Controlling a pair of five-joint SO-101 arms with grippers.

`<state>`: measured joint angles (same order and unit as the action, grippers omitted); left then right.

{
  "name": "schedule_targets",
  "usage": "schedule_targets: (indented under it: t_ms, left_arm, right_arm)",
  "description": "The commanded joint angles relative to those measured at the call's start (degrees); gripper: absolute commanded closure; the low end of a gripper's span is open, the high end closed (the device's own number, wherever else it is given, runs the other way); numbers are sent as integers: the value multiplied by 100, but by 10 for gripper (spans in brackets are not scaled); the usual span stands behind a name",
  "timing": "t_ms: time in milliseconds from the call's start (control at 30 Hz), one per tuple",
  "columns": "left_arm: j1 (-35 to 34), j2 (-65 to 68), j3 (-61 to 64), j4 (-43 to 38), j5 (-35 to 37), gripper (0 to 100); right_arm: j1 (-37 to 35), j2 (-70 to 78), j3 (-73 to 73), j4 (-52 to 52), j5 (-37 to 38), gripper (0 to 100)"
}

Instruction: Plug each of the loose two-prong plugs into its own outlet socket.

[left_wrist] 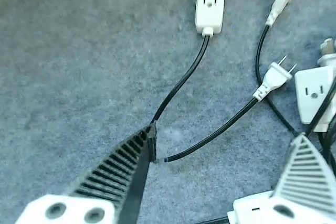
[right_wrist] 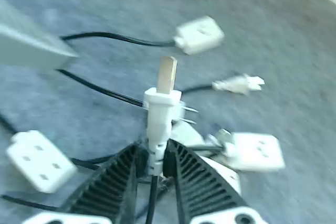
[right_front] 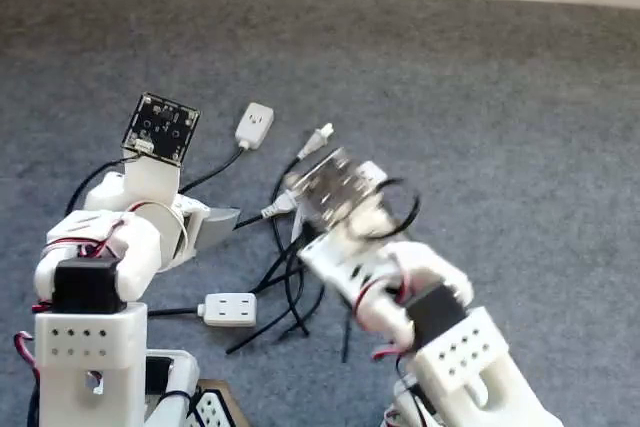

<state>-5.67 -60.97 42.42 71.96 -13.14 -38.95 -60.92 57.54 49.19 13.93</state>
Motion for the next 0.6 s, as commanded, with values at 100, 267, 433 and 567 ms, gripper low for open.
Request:
schedule_targets:
  t_ms: [100, 267, 433, 567]
  left_arm:
    - [286, -48, -796, 369, 264, 623]
    - [743, -48, -840, 360, 527, 623]
    - [1015, -48, -629, 343, 536, 623]
    - [998, -48, -13, -114, 510, 623]
  right_arm:
    - [-989, -40, 391, -699, -334, 994]
    - [-1086, 251, 418, -708, -422, 994]
    - [-1086, 259, 409, -681, -422, 994]
    - [-1103, 75, 277, -435, -527, 994]
